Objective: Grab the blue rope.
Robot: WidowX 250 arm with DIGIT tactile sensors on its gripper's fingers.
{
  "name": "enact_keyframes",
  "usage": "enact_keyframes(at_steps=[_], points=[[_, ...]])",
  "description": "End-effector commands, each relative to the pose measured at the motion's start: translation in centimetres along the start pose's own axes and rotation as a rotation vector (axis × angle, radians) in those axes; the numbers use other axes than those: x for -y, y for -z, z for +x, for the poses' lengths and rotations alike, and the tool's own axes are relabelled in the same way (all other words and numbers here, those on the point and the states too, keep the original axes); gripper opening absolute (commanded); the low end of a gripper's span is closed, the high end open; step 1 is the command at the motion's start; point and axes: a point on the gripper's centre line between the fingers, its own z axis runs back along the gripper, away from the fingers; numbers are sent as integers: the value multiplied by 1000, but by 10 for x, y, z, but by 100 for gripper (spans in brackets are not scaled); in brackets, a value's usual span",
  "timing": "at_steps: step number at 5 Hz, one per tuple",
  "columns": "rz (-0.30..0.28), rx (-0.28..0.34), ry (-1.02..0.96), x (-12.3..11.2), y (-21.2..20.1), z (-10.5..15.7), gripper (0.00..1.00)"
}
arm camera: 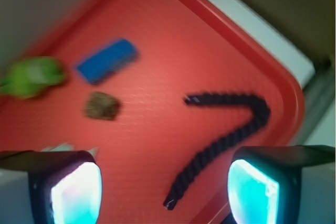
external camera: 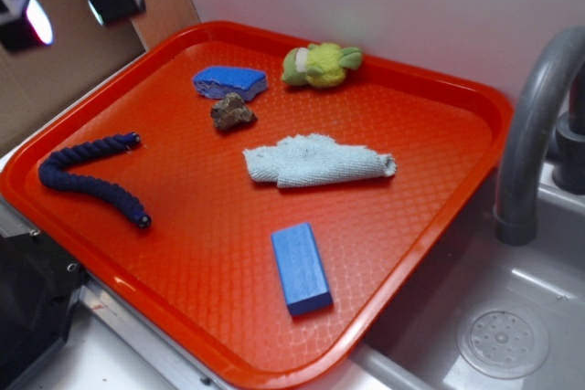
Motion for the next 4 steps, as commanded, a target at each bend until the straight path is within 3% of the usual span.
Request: enact_keyframes(at_steps=[1, 2, 4], points=[[64, 92, -246, -31, 41, -20, 100], [34, 78, -194, -29, 61, -26, 100], [11, 118, -48, -17, 96, -46, 100]])
